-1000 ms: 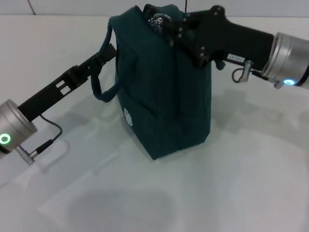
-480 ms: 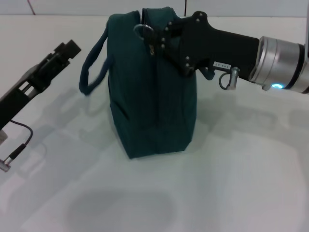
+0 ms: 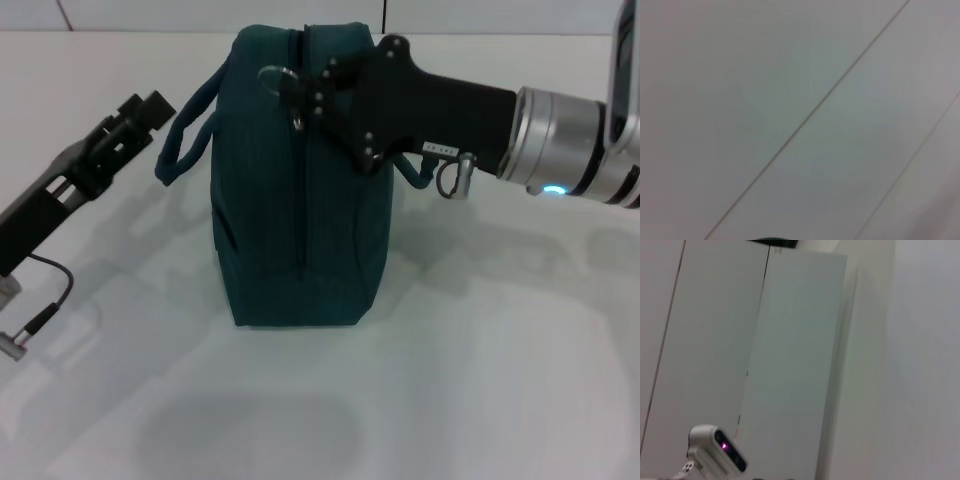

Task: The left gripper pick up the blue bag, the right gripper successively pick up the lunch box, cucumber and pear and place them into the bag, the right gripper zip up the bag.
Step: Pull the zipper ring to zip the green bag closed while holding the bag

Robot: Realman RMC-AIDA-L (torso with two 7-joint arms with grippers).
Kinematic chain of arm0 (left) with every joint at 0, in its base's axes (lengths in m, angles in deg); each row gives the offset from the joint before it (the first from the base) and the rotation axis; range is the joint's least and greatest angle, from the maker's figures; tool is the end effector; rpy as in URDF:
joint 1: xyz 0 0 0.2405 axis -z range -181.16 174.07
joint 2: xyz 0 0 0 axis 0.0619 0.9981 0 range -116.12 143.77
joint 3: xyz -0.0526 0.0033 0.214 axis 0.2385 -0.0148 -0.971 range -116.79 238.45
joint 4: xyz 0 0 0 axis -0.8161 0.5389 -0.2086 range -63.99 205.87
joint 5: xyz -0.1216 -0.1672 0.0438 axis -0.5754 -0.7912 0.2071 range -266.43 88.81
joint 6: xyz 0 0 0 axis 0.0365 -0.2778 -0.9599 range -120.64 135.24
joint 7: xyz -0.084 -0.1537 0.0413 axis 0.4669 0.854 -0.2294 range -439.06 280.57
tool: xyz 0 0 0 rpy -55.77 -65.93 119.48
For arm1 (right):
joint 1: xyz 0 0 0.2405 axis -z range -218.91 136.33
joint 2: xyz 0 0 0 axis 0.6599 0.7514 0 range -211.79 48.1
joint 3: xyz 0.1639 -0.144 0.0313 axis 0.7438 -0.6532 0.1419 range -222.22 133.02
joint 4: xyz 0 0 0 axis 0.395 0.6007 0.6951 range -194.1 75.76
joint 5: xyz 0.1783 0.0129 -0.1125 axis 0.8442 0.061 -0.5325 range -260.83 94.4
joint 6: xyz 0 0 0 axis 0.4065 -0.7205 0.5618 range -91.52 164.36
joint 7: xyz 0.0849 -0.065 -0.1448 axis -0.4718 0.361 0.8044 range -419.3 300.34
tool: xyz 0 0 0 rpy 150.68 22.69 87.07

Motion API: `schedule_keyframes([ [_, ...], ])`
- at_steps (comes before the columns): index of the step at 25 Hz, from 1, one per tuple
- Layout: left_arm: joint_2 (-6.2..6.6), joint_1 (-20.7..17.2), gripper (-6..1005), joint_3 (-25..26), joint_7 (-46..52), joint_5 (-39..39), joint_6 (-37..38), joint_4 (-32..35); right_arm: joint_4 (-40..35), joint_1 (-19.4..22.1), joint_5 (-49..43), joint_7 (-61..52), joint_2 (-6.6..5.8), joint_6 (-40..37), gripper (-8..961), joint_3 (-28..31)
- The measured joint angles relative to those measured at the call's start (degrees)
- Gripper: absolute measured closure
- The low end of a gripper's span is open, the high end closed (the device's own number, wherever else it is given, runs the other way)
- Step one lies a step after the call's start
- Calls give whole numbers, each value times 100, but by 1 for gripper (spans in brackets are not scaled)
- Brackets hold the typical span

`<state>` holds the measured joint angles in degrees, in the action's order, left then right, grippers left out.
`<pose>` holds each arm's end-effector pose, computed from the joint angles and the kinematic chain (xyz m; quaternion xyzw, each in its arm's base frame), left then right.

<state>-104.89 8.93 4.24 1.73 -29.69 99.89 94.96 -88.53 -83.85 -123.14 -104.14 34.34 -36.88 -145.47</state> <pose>-0.2497 0.2851 0.0312 -0.7081 -0.3792 -0.5535 0.2202 0.0560 0.3486 -0.0680 -0.8990 -0.0683 0.4106 0.1362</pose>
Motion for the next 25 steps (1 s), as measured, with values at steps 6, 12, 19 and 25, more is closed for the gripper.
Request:
schedule_keyframes([
  [6,-15,6,113,-14,-323,271,58,16,-1,1,20,7,0,134,946,-124],
  [12,57,-147,114,37,-564,782,-9,439,13,-4,64,15,0,177,947,-127],
  [19,299,-287,116,928,146,1870,-93,1932,22,-6,65,44,0,230,947,-126],
  [25,252,-190,119,1479,1612,3130,-96,3733,25,-7,64,52,0,249,947,-109],
])
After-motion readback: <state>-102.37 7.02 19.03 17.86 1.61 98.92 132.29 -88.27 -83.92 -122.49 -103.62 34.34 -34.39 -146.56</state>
